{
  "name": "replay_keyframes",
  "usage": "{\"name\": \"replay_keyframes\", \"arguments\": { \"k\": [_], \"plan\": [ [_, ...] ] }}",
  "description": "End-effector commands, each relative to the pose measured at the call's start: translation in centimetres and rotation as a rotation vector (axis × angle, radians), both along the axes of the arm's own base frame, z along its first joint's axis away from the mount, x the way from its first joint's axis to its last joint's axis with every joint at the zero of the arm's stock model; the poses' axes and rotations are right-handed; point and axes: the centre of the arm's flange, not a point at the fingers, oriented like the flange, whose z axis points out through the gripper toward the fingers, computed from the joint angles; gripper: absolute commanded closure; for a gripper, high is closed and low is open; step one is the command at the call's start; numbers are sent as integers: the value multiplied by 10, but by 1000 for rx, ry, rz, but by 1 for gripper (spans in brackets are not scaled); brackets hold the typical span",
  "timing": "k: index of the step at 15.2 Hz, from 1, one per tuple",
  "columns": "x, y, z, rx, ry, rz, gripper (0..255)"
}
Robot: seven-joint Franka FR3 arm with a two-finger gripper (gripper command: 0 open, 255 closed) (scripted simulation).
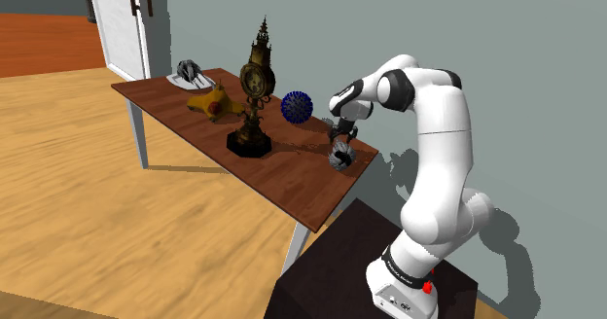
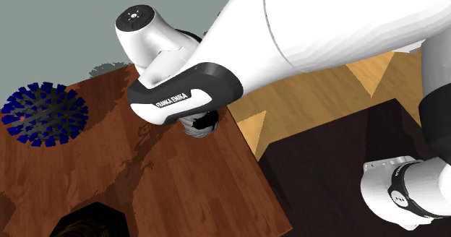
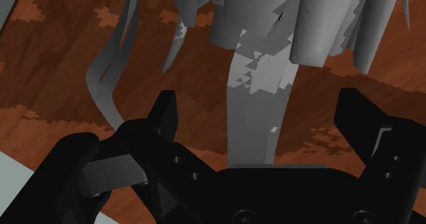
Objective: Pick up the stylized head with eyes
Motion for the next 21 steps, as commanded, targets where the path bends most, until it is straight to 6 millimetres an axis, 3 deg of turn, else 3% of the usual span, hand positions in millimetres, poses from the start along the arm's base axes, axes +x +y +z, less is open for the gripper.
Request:
{"name": "replay_keyframes", "arguments": {
  "k": [1, 2, 3, 12, 21],
  "plan": [
    [0, -1, -8, 0, 0, 0, 0],
    [0, -1, -8, 0, 0, 0, 0],
    [-1, -1, -8, 0, 0, 0, 255],
    [0, -1, -8, 0, 0, 0, 255],
    [0, -1, 39, 0, 0, 0, 255]
  ]
}}
